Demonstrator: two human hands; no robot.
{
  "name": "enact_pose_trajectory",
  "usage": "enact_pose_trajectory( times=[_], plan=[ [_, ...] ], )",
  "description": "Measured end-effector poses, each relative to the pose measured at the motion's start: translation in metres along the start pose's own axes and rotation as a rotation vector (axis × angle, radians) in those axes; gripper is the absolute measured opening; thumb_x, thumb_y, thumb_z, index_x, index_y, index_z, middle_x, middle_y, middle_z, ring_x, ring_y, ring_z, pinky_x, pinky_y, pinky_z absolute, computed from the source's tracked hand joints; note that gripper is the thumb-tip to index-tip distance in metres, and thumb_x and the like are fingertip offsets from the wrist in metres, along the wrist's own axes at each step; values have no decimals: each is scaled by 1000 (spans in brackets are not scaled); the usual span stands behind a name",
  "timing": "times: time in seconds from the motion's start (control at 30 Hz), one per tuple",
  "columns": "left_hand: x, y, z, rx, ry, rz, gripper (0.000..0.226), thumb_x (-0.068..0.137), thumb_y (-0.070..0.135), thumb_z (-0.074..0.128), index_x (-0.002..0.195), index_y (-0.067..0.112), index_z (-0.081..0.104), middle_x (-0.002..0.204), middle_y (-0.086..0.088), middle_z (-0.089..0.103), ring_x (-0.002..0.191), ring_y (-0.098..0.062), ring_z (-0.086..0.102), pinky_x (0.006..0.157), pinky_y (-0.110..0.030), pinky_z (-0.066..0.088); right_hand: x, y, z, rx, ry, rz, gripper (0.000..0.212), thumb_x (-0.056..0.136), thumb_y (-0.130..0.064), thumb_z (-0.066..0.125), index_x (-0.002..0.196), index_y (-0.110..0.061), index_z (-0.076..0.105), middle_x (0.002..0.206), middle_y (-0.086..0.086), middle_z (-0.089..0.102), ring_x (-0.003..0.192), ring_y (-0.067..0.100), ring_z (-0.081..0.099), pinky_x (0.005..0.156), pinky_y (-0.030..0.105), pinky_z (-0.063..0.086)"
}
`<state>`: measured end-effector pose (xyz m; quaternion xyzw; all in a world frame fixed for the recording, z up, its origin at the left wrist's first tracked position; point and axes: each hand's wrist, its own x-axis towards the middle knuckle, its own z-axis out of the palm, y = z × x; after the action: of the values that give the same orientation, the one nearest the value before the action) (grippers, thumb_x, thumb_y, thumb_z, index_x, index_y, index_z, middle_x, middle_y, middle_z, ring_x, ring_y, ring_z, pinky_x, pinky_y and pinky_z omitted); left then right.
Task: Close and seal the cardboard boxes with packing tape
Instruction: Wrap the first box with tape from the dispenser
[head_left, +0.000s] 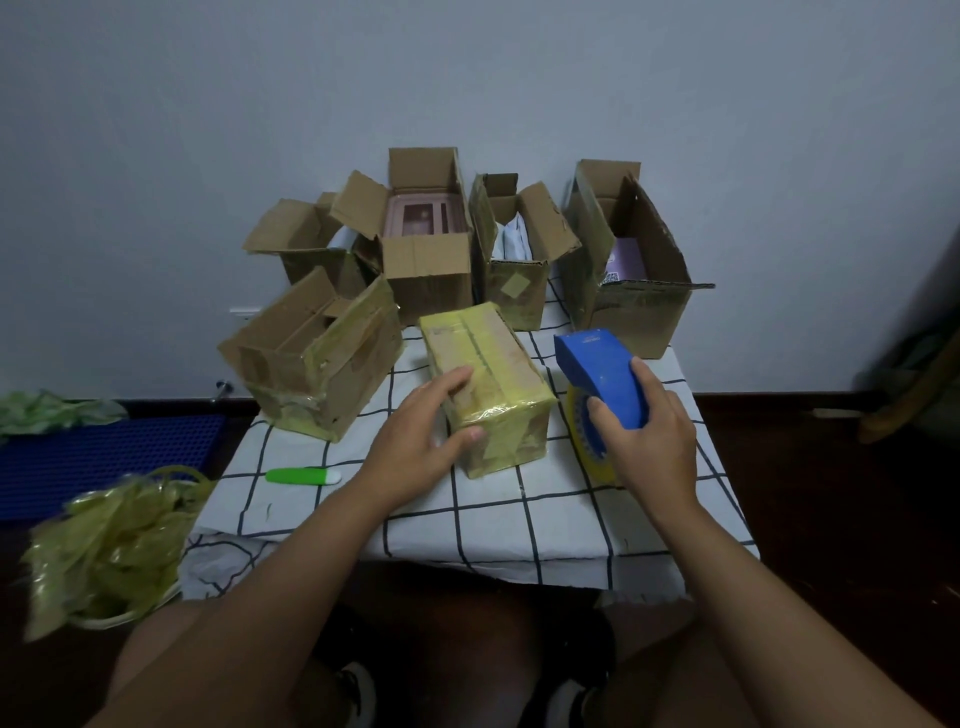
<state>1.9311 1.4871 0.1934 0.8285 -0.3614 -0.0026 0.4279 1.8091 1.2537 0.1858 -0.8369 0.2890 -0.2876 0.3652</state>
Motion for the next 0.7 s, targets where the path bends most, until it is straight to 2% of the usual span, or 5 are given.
enact_pose_trajectory(
  times=[0.17,0.37,0.47,0.6,0.7],
  plan=[
    [-22,8,20,1,314,-37,45,85,21,75,126,24,56,135,10,44,124,0,41,92,3,27,0,-1,-1,1,-3,2,70,88,-47,65,150,-32,36,110,-1,47,100,18,49,82,36,46],
    [-43,23,48,-111,523,-222,17,85,24,76,88,21,59,90,11,54,84,-4,55,72,-14,43,1,-2,-1,-8,2,-5,69,88,-47,66,149,-30,38,109,-2,46,101,18,49,83,38,47],
    [-40,27,57,-133,505,-222,11,87,23,73,89,14,66,89,12,56,85,-1,57,71,-11,43,2,-2,-1,-12,0,-4,70,88,-48,65,149,-30,37,110,-3,46,102,17,49,84,40,48],
    [-33,26,61,-91,520,-219,14,89,25,71,92,12,67,92,7,56,78,-9,60,70,-31,53,1,-2,-1,-14,9,-13,69,88,-46,66,149,-30,38,109,-2,46,100,17,48,81,37,45],
    [-30,26,60,-13,512,-205,20,87,30,72,92,12,65,93,8,55,78,-6,54,67,-27,47,0,-2,-1,-7,14,-12,69,88,-45,66,149,-30,39,109,-2,46,99,16,47,81,35,43]
  ],
)
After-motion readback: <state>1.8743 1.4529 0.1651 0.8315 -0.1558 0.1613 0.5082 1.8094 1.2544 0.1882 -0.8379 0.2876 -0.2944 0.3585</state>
